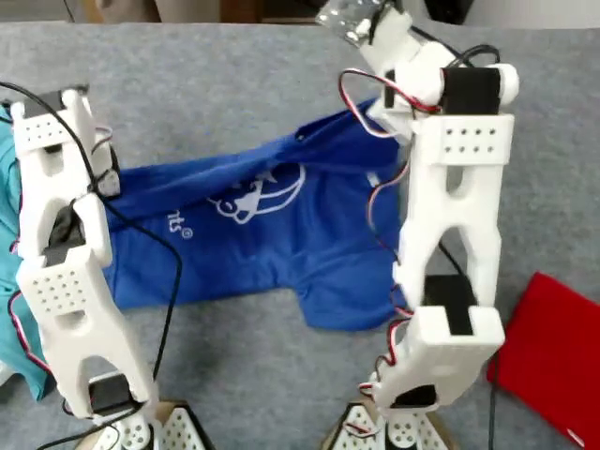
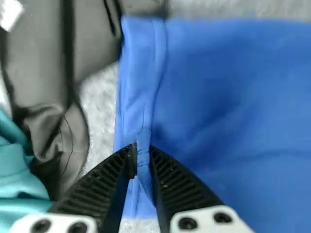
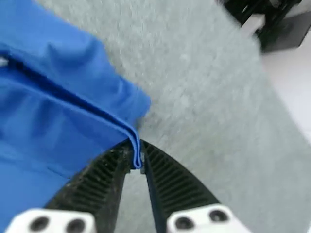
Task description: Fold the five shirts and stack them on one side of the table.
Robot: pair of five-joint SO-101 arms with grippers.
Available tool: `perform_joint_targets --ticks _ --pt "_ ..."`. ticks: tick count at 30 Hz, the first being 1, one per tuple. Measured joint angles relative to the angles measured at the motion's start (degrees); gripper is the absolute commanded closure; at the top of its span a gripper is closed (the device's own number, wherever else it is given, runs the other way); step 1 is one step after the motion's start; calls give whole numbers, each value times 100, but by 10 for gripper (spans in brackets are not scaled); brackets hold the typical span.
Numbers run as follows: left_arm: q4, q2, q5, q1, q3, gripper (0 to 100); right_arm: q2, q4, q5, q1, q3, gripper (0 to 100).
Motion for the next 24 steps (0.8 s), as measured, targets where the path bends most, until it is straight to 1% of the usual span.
perform_joint_targets --ticks 5,11,15,19,24 --pt "-607 -1073 -290 0 1530 979 -501 -448 0 44 1336 993" --pt "-1925 -2699 -457 0 3877 979 -2004 -1363 0 44 3543 993" --pt "-2567 -3411 -457 44 5266 979 -2875 -2004 132 211 5116 993" --pt "-2989 -3631 -457 62 5908 980 -3473 -2321 413 554 6198 993" --pt "-3165 -3596 -457 88 5969 980 -4088 -2620 651 791 7218 993"
